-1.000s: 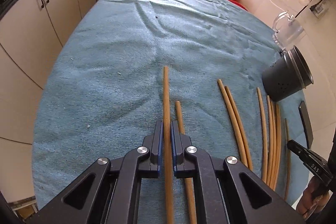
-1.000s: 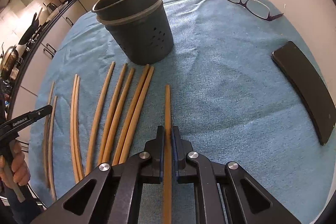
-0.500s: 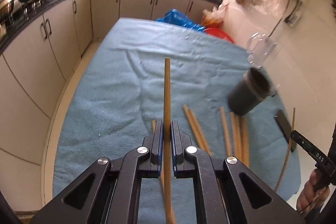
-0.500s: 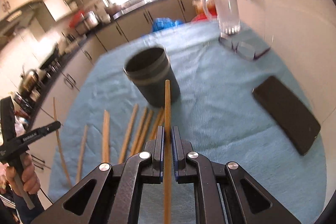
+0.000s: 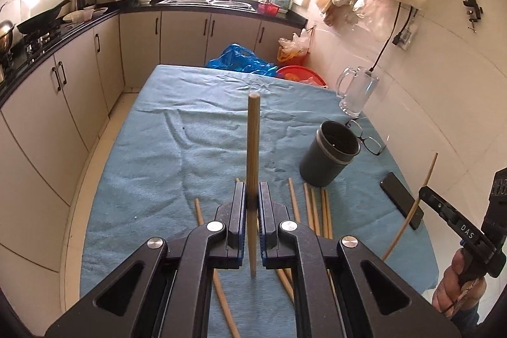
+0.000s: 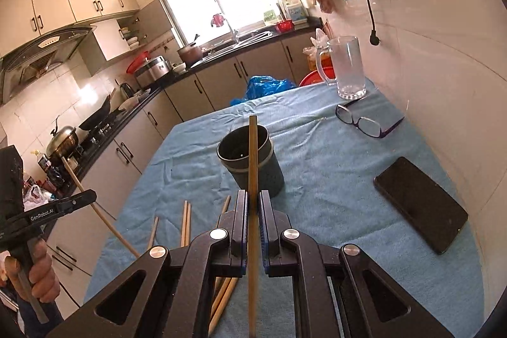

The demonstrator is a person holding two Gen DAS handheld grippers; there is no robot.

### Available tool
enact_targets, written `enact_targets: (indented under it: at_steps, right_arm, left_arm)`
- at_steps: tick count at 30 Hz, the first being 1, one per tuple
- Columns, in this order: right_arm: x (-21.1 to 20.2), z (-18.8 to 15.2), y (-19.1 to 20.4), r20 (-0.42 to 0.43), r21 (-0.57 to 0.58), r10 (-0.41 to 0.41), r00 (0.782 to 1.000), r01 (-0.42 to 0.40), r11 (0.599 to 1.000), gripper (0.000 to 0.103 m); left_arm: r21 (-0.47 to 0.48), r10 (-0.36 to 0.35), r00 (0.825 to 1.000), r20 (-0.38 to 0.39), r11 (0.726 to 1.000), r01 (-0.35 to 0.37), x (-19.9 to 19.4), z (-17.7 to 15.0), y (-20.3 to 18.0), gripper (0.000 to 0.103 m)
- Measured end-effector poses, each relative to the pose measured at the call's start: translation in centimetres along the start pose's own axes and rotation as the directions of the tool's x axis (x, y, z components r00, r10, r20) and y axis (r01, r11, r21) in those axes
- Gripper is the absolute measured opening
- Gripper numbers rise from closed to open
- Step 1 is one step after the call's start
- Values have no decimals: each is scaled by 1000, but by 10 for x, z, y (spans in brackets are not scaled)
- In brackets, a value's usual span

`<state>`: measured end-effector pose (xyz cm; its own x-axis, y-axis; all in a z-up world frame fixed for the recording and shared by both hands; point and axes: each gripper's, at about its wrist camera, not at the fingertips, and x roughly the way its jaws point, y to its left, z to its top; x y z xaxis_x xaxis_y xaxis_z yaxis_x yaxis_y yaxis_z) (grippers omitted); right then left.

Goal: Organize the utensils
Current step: 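Lift the left tool's chopstick over the black cup while the right tool carries its own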

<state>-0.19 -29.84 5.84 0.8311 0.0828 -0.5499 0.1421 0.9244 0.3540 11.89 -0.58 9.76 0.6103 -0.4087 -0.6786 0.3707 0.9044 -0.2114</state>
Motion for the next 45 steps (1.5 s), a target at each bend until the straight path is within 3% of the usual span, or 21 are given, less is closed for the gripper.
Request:
enact_targets:
  at_steps: [21,33,45]
  right_arm:
    - [-8,29,5,78,-19,27,997,-26,999,7]
    - [-18,75,15,135,-26,89,987,-87,996,7]
    - [-2,134,6,191,38,82,978,-90,995,7]
  left_arm:
    - [54,-43,999,24,998,42,6,28,-31,6]
    - [87,-96,993,62,992,90,3,82,-70,6]
    - [48,-160,984,77,986,157,39,146,-97,6]
